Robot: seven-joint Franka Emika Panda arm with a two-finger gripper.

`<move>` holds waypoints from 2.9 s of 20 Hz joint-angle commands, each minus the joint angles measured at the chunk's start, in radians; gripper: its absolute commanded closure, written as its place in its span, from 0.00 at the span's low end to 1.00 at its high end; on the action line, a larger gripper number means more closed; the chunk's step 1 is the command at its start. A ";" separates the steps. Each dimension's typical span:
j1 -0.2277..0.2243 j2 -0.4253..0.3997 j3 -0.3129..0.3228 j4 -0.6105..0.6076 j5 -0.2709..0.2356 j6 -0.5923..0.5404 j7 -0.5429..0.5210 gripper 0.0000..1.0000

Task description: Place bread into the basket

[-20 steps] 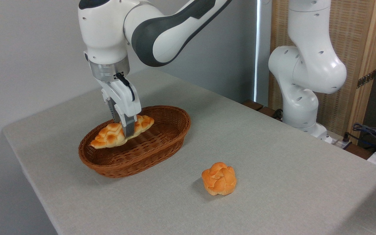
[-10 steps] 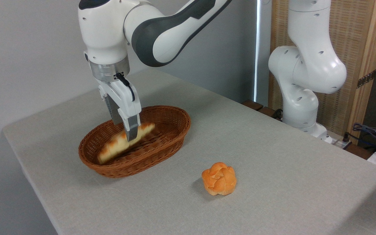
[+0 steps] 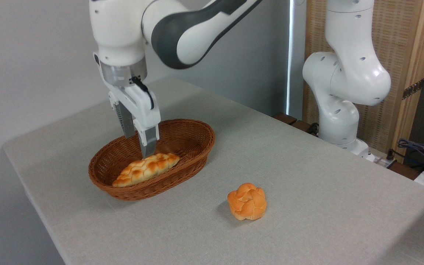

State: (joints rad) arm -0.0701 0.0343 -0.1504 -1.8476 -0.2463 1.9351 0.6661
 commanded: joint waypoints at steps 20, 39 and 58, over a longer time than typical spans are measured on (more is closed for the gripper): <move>0.021 -0.057 0.107 0.248 0.239 -0.370 0.102 0.00; -0.005 -0.059 0.109 0.237 0.236 -0.340 0.106 0.00; -0.056 -0.079 0.190 0.197 0.236 -0.303 0.113 0.00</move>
State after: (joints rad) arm -0.1326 -0.0288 0.0494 -1.6365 0.0036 1.6279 0.7716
